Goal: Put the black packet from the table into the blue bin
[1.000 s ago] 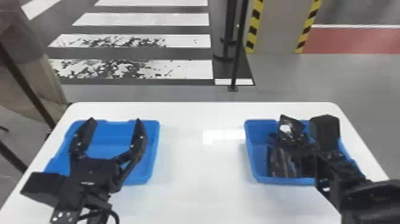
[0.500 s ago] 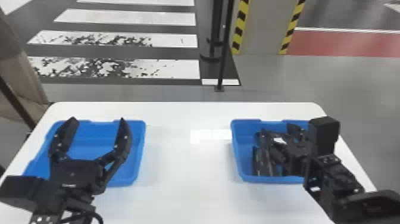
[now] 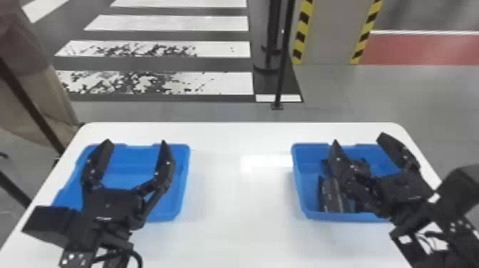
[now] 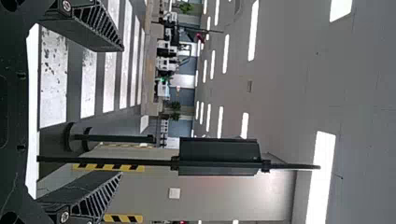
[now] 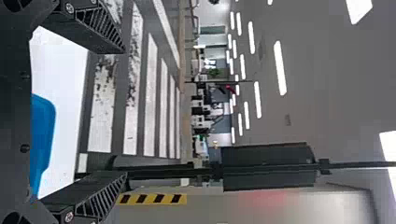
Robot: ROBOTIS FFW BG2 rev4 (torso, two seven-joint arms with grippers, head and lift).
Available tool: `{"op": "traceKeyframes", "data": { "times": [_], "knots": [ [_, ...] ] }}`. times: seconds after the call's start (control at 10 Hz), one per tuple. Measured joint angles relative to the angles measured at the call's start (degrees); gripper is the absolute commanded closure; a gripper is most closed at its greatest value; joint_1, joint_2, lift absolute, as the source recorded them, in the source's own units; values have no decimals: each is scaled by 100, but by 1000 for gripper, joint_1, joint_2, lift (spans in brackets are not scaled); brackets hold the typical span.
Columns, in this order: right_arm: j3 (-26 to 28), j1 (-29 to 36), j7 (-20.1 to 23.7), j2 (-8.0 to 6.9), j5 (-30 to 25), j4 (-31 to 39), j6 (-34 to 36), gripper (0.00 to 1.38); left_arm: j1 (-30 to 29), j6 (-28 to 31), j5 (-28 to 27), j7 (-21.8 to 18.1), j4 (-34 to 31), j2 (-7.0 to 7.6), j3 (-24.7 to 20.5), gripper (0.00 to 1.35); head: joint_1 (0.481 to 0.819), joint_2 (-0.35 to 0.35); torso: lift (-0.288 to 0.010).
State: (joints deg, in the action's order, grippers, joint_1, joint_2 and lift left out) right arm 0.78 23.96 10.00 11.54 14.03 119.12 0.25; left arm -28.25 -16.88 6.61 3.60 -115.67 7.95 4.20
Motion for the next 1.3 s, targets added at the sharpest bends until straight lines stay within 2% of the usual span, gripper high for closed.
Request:
{"op": "traceKeyframes", "data": {
  "times": [0.1, 0.5, 1.3],
  "knots": [
    [-6, 94, 11, -8, 61, 12, -283, 93, -4, 0, 1, 0, 0, -3, -12, 87, 695, 9, -110],
    [-44, 277, 16, -26, 83, -4, -617, 93, -19, -21, 1, 0, 0, -11, -27, 87, 695, 13, -110],
    [-44, 290, -59, -51, 129, -3, -658, 93, -3, -28, 1, 0, 0, -8, -20, 87, 695, 9, -110]
  ]
}}
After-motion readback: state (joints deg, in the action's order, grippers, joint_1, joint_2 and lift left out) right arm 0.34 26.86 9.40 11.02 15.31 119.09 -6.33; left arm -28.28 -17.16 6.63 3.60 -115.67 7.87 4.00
